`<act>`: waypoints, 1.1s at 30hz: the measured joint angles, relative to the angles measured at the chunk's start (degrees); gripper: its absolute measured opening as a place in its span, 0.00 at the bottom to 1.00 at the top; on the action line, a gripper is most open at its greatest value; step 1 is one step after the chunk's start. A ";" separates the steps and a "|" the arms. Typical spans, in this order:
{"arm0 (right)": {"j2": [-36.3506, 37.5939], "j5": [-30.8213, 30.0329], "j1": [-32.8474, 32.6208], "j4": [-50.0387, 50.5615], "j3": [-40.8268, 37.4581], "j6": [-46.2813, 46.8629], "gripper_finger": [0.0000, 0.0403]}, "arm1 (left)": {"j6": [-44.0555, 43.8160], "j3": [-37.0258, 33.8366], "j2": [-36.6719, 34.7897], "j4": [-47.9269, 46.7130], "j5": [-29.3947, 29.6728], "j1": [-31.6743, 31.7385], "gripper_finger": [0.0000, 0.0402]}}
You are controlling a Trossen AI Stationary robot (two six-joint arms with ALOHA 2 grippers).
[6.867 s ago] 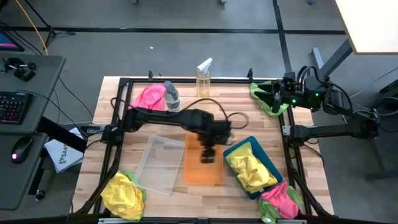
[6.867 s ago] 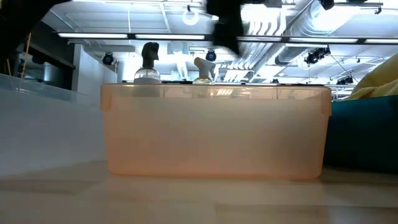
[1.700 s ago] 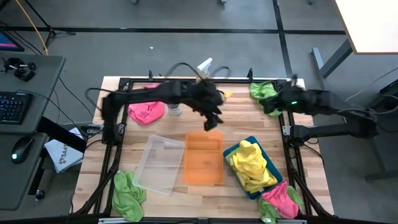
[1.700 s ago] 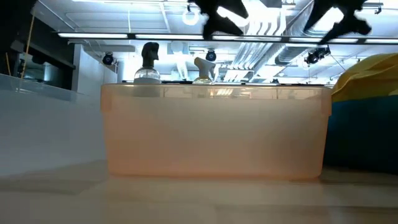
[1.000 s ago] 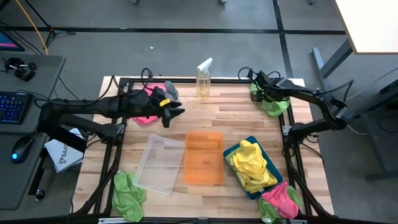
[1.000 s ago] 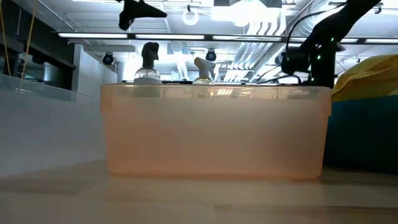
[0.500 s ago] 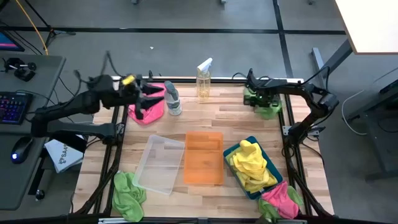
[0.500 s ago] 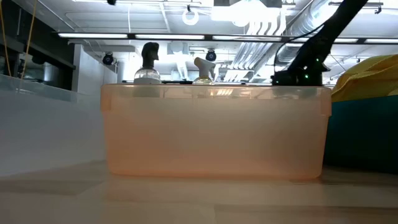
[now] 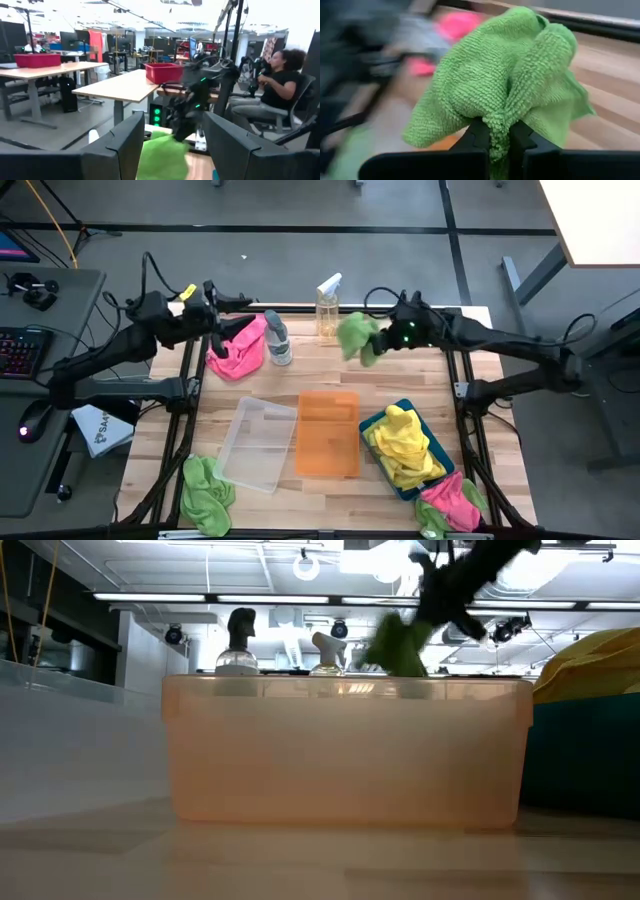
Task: Sort microfiber towel by color & place in baskets
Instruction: Put the top green microfiber cloth into the transparent bin
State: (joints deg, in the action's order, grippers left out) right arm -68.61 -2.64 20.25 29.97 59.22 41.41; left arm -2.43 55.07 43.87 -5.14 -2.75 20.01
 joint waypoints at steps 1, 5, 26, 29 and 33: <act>0.73 0.77 -2.60 -2.02 0.52 -0.61 0.01 | -0.43 0.00 0.47 0.66 0.25 -0.01 0.47; 0.52 2.32 -13.22 -6.96 1.49 -3.12 0.01 | -2.37 0.00 2.80 4.25 0.48 -0.04 0.47; -37.36 23.85 -21.65 -60.16 7.72 -14.48 0.01 | -14.59 0.00 7.97 19.14 0.64 -0.04 0.47; -42.56 25.83 -24.04 -61.09 13.54 -15.72 0.01 | -17.15 0.00 7.97 19.03 0.64 -0.04 0.47; -49.77 25.41 -26.67 -57.93 22.88 -16.37 0.02 | -19.37 0.00 7.97 18.94 0.64 -0.04 0.47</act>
State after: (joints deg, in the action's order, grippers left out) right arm -118.37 22.77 -6.42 -27.95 82.09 25.04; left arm -21.80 55.07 51.83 13.80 -2.11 19.97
